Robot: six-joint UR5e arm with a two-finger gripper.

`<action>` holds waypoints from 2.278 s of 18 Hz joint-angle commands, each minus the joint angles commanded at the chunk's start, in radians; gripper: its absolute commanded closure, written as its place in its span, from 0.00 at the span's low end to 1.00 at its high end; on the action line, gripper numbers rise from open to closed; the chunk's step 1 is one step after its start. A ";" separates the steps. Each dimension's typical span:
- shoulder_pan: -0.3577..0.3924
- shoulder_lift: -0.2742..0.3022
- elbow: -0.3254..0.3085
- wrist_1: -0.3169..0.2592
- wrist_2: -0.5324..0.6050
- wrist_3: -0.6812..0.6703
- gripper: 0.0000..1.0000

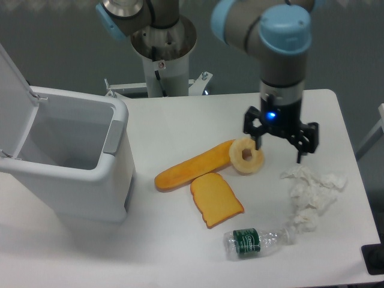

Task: Close the trash can
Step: 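Raise the gripper and move it toward the open trash can lid, then move the gripper behind the raised lid of the trash can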

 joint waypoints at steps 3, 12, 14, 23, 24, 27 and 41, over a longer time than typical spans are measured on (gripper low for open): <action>-0.037 0.110 -0.061 -0.003 -0.048 -0.104 0.00; -0.221 0.263 -0.134 -0.012 -0.106 -0.338 0.00; -0.261 0.279 -0.143 -0.012 -0.107 -0.385 0.00; -0.429 0.333 -0.152 -0.058 -0.124 -0.447 0.00; -0.437 0.341 -0.154 -0.069 -0.134 -0.447 0.00; -0.456 0.356 -0.158 -0.097 -0.158 -0.447 0.00; -0.557 0.359 -0.158 -0.081 -0.223 -0.539 0.00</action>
